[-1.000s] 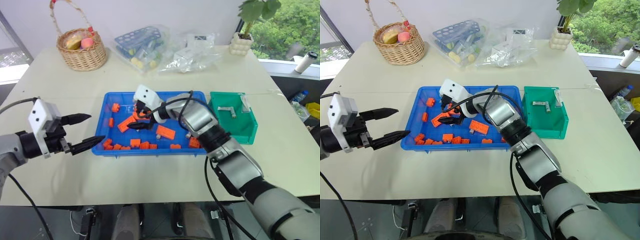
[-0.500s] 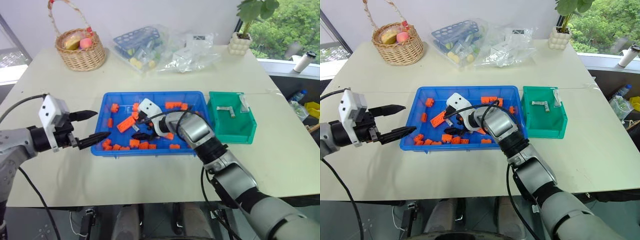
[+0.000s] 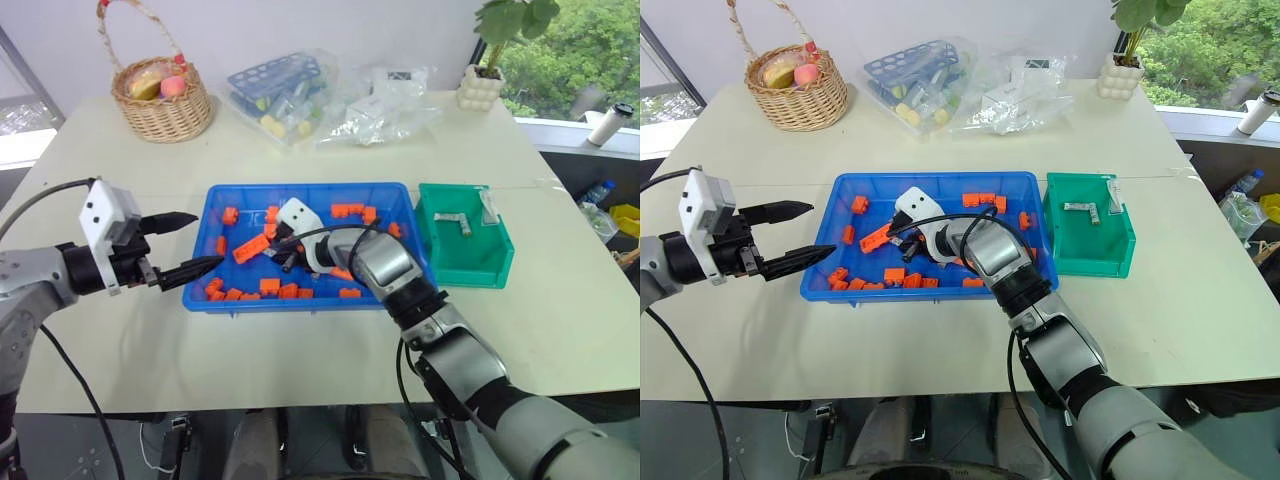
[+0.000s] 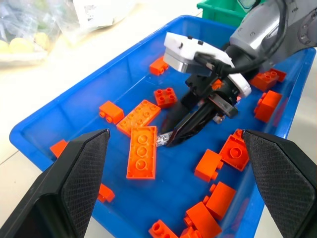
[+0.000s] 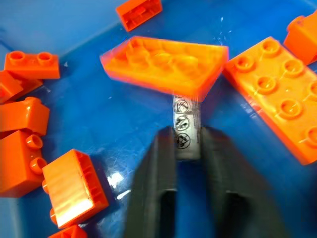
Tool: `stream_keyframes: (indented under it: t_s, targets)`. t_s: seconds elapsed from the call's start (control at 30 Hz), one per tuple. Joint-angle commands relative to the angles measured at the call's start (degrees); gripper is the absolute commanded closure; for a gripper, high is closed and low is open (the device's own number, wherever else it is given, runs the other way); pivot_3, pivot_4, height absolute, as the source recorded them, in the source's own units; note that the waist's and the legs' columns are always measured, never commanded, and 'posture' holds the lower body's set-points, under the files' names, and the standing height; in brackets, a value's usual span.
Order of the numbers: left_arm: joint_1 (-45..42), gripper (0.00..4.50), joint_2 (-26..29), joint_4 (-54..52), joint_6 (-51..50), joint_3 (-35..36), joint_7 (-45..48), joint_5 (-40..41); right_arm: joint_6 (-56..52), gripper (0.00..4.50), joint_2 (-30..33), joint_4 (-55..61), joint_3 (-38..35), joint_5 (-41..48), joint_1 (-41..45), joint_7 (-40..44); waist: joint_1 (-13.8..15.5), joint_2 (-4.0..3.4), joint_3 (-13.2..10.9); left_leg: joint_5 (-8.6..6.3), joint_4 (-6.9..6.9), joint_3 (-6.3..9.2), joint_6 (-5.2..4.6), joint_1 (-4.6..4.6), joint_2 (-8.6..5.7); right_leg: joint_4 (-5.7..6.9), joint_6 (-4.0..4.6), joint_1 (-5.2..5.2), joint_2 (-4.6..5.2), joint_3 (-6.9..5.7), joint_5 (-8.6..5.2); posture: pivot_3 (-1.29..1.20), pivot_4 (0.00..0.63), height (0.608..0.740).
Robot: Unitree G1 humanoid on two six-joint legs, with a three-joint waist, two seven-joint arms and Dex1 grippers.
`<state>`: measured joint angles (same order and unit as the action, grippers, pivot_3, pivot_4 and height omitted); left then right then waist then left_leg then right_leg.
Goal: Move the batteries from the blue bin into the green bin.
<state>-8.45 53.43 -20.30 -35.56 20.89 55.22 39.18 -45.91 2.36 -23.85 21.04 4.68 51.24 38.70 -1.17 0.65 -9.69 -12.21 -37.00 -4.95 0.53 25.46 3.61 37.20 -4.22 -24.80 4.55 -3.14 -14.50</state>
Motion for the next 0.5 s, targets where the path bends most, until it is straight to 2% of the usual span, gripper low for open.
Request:
stream_keyframes:
  t_s: [0.03,0.23,0.3,0.37,0.5]
  targets:
    - [-1.21,0.00,0.48,0.03,0.74,-0.50,0.70,-0.17,-1.66,4.45,0.49,3.77,-0.19,0.53,0.06,0.93,0.05,0.00,0.00,0.00,0.00,0.00,0.00,0.00,0.00,0.00,0.00,0.00,0.00,0.00,0.00,0.00,0.150,0.736]
    - [-2.09,0.00,-1.20,-0.03,0.98,-3.40,1.37,0.10,-12.67,4.45,7.36,18.32,-7.53,6.04,2.68,2.88,0.41,-0.01,-0.02,0.00,-0.02,0.02,0.00,0.06,-0.01,-0.02,0.00,-0.01,0.02,0.00,0.00,0.00,0.150,0.736]
    - [-2.32,0.00,-2.15,-0.07,1.43,-4.84,1.41,-0.29,-17.13,4.45,12.72,25.19,-11.30,8.25,2.86,3.62,0.61,-0.03,-0.03,0.00,-0.03,0.03,0.00,0.06,-0.02,-0.03,0.00,0.00,0.04,0.00,0.00,0.00,0.150,0.736]
    - [-2.58,0.00,-3.01,-0.20,1.76,-5.63,1.16,-0.54,-16.98,4.45,19.43,29.50,-12.93,7.41,2.18,3.53,0.63,0.00,-0.02,0.00,-0.03,0.04,0.00,0.06,-0.03,-0.05,0.00,0.01,0.04,-0.01,0.00,0.00,0.150,0.736]
    - [-3.52,0.00,-4.32,-0.25,2.09,-6.78,1.01,-0.43,-16.78,4.45,34.29,32.01,-19.09,6.47,-1.14,3.86,0.71,0.01,-0.03,0.00,-0.02,0.03,-0.01,0.05,-0.04,-0.10,0.16,0.02,0.04,-0.02,-0.09,0.00,0.150,0.736]
